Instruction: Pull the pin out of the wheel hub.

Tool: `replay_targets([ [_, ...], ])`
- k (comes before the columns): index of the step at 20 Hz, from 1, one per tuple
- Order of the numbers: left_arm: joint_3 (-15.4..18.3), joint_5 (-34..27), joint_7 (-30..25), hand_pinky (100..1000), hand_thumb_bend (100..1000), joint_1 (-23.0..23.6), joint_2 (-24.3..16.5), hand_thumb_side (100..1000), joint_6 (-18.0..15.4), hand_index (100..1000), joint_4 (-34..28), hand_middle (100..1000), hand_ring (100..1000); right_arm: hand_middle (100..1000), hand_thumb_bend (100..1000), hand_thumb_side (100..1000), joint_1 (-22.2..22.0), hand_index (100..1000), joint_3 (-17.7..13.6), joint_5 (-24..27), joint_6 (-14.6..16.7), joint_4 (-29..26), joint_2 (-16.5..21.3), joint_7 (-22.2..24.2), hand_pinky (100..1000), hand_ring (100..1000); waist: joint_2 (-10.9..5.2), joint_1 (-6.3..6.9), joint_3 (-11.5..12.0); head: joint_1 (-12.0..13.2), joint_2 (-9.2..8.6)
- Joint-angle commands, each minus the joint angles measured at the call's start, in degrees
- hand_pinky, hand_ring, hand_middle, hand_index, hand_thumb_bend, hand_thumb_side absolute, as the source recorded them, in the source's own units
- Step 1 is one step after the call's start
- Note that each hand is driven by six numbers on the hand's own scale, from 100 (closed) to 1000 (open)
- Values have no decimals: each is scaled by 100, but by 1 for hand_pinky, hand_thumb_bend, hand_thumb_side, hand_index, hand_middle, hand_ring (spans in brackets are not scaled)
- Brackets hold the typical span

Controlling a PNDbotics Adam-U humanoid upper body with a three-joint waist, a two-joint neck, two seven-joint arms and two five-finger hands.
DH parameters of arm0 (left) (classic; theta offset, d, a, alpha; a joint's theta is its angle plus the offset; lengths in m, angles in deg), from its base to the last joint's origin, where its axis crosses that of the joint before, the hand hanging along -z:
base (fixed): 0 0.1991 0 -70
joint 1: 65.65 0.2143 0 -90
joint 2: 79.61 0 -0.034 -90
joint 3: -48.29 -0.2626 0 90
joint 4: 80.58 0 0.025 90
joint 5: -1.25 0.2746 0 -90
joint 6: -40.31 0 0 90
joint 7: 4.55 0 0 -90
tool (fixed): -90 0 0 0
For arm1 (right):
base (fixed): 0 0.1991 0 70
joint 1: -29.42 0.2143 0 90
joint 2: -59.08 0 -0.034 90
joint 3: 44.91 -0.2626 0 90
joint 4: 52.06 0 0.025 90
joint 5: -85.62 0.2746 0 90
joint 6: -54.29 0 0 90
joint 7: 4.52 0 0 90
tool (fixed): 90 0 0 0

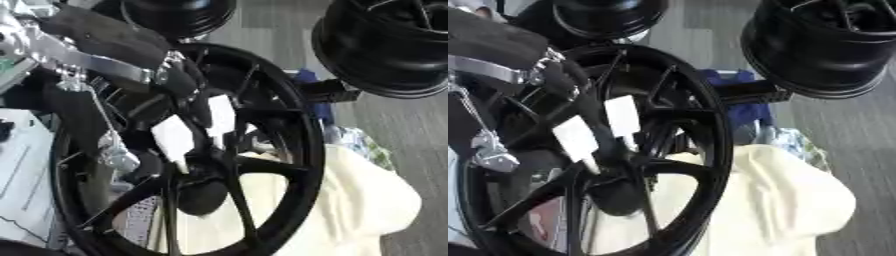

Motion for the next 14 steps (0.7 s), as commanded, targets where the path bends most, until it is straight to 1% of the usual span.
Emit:
replay_targets([
  [1,26,86,-12,792,346,-41,-70,304,63,806,-54,696,759,635,369,277,41,801,-101,-12,-256,-67,134,-291,453,615,-74,-7,-9,22,32],
  [7,20,177,-16,782,312,20,-77,273,143,790,-54,676,746,634,369,276,49,800,-132,-4,-235,-67,106,-291,453,614,-69,-7,-8,46,27],
  [8,16,198,-16,781,310,26,-74,255,154,790,-54,677,746,634,370,276,50,800,-132,-2,-231,-67,103,-291,453,614,-68,-9,-7,52,25],
  [9,13,217,-16,781,286,35,-72,189,163,791,-54,679,747,634,366,278,52,800,-134,-2,-226,-67,101,-291,454,614,-67,-10,-8,57,22],
  [10,11,239,-16,781,310,46,-72,219,173,790,-54,679,746,634,369,276,55,800,-137,-3,-222,-67,99,-291,454,614,-65,-11,-8,60,16],
  [11,9,261,-16,781,309,59,-72,219,186,790,-54,679,746,633,368,277,57,799,-138,-2,-218,-67,96,-291,453,614,-62,-13,-9,63,11],
  [12,8,282,-16,781,305,70,-72,187,199,788,-54,677,746,633,368,277,59,799,-138,0,-215,-67,92,-291,453,614,-59,-14,-10,65,9],
  [14,5,313,-16,781,309,86,-68,183,218,788,-54,677,746,633,367,278,61,799,-139,6,-209,-67,83,-291,452,614,-53,-17,-11,72,10],
])
